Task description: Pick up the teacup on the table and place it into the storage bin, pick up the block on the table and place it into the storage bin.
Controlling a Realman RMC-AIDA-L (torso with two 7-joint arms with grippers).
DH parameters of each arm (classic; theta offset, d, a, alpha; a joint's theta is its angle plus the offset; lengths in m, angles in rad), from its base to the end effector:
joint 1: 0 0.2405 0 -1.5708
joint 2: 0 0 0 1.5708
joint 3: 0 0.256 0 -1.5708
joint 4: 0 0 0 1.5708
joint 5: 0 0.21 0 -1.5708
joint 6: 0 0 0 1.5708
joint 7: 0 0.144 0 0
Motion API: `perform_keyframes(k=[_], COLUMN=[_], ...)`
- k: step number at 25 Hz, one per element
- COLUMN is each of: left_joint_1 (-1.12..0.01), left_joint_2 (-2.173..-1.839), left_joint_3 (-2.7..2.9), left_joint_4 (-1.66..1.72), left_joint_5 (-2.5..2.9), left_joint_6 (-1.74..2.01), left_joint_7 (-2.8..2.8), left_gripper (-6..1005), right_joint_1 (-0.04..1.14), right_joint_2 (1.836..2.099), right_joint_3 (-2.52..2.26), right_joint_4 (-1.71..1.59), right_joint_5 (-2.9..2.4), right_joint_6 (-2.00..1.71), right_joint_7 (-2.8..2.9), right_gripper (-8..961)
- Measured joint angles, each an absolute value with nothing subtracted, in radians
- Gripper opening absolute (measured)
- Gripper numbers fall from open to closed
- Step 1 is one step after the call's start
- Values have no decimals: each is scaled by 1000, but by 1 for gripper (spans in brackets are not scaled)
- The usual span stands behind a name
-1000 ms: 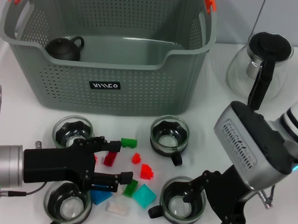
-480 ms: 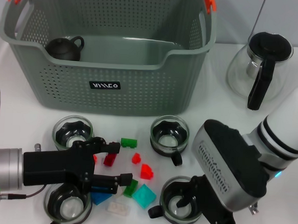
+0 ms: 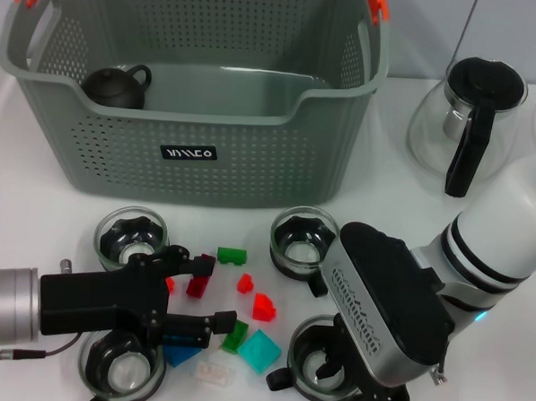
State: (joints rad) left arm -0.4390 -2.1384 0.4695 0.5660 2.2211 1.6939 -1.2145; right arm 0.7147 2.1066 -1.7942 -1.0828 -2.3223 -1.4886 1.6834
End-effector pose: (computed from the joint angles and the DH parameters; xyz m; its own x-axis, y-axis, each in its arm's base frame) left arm -0.2938 0.2651 -0.0301 0.7459 0.4080 0.5264 0.4956 -0.8680 -0.0294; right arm 0.1571 0.2992 -0.1040 0.8615 0.3735 0.3440 0.2766 -0.9133 0.2989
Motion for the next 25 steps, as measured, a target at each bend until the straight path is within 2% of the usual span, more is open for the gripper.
perform_keyframes(k=[6, 9, 20, 25], left_joint_1=[-439, -439, -438, -436], left_joint_2=[-2138, -2138, -2137, -2135], left_joint_3=[463, 462, 459, 458], left_joint_4=[566, 566, 566, 569], left_joint_5=[2220, 2220, 2220, 2220], left_joint_6=[1693, 1693, 1696, 1704], left_joint_7=[-1203, -1203, -1203, -1203], left_gripper=[934, 934, 934, 934], right_joint_1=[707, 711, 709, 690], right_joint_2=[2105, 2105, 2103, 2100], right_joint_3=[-1800, -1800, -1787, -1659], right_joint_4=[-1117, -1111, -1130, -1232], right_joint_5=[-2323, -2324, -2324, -2324], right_joint_6=[-1485, -1480, -1491, -1634], right_joint_7=[1714, 1732, 1765, 1789], right_gripper=[411, 202, 57, 57])
